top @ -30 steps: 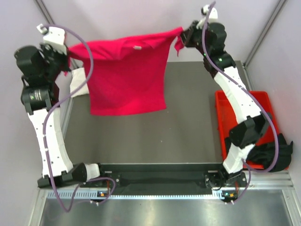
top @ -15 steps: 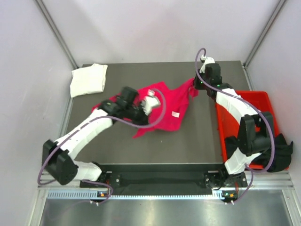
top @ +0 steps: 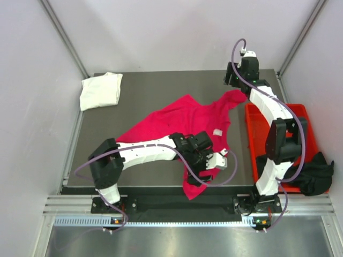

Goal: Fold and stack the t-shirts
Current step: Flatten the tshirt out

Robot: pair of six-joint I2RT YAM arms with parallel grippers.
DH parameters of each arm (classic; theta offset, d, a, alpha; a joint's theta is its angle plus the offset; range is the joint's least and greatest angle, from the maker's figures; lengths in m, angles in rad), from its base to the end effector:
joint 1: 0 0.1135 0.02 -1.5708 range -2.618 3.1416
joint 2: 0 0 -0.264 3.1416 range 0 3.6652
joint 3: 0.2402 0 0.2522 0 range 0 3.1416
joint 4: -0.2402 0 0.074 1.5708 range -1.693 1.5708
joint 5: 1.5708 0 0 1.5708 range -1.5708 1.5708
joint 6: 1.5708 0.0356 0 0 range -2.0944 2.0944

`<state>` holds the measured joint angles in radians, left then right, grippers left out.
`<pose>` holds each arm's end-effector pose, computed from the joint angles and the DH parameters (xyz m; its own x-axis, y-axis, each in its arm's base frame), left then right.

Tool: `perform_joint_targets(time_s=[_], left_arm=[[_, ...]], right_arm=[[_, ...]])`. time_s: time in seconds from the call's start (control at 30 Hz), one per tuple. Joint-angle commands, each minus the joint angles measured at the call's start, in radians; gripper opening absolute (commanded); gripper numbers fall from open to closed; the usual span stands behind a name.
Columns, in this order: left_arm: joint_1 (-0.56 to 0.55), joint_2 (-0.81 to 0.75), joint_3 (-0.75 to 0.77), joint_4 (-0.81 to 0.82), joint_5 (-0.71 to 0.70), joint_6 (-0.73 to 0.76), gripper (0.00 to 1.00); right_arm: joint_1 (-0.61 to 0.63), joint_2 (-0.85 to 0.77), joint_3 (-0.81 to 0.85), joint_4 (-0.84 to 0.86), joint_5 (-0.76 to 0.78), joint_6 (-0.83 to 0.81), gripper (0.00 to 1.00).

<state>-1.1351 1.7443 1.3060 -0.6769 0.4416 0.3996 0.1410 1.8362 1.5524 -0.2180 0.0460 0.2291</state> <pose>0.1380 -0.3324 0.2285 0.0006 0.8321 -0.5547 0.9756 -0.1223 -0.1824 0.4332 0.0598 0.3046 -0.4866 0.1601 -0.8588 0.0103 0.9841 0.1776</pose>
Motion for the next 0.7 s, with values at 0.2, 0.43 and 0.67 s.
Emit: perform_joint_targets(time_s=[0.2, 0.43, 0.67], left_arm=[[0.203, -0.314, -0.059, -0.013, -0.162, 0.036, 0.99], [0.71, -0.526, -0.267, 0.04, -0.335, 0.102, 0.98], [1.083, -0.415, -0.37, 0.189, -0.342, 0.195, 0.59]], right_arm=[[0.044, -0.355, -0.225, -0.164, 0.157, 0.189, 0.71], [0.34, -0.61, -0.615, -0.225, 0.264, 0.375, 0.71], [0.566, -0.732, -0.88, -0.29, 0.29, 0.674, 0.68]])
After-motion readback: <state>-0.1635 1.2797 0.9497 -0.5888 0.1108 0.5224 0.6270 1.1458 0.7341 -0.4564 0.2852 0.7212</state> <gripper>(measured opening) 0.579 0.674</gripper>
